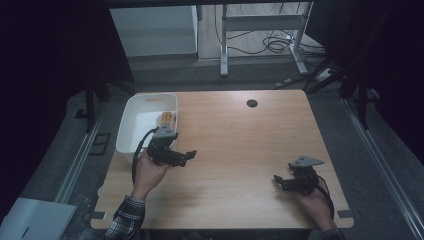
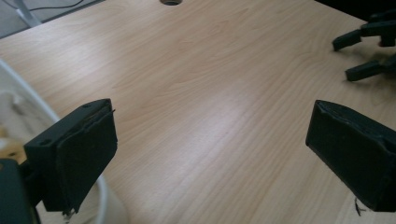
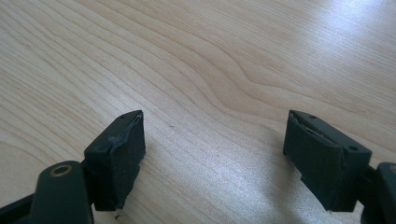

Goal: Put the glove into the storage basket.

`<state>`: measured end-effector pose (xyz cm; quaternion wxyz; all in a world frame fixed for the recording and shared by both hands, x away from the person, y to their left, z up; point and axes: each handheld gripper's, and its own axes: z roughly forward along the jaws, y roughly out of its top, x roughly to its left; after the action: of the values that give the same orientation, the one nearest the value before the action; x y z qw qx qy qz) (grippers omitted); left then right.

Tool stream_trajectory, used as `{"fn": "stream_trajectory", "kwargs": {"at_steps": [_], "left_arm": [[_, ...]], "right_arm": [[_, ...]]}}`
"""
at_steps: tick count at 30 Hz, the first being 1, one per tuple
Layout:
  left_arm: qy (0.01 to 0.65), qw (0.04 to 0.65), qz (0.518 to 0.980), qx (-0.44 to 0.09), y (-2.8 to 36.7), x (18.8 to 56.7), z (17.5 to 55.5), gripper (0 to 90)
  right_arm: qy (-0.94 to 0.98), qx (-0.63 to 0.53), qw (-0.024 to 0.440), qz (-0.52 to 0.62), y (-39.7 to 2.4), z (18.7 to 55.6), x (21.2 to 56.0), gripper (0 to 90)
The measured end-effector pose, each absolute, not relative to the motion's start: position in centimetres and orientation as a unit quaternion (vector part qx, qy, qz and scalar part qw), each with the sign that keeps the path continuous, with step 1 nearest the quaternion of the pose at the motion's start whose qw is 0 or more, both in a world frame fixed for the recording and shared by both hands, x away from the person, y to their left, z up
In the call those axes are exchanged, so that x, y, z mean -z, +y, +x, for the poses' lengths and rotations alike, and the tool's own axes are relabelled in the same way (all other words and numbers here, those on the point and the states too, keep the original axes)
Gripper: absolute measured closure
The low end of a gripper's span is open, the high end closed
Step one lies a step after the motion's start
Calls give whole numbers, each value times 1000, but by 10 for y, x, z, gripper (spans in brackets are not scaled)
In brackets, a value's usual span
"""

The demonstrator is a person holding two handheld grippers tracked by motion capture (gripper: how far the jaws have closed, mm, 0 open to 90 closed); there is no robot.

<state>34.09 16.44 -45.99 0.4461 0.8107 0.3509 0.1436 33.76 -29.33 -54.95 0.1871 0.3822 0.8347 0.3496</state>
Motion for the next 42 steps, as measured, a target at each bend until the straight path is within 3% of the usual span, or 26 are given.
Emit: {"fn": "stream_trajectory", "kwargs": {"at_steps": [21, 42], "left_arm": [[333, 420, 835, -122, 146, 509, 302, 0], [366, 349, 852, -137, 150, 570, 303, 0]], "right_arm": [[835, -350, 186, 382, -293, 338, 550, 207], [835, -350, 186, 382, -293, 338, 550, 205]]}}
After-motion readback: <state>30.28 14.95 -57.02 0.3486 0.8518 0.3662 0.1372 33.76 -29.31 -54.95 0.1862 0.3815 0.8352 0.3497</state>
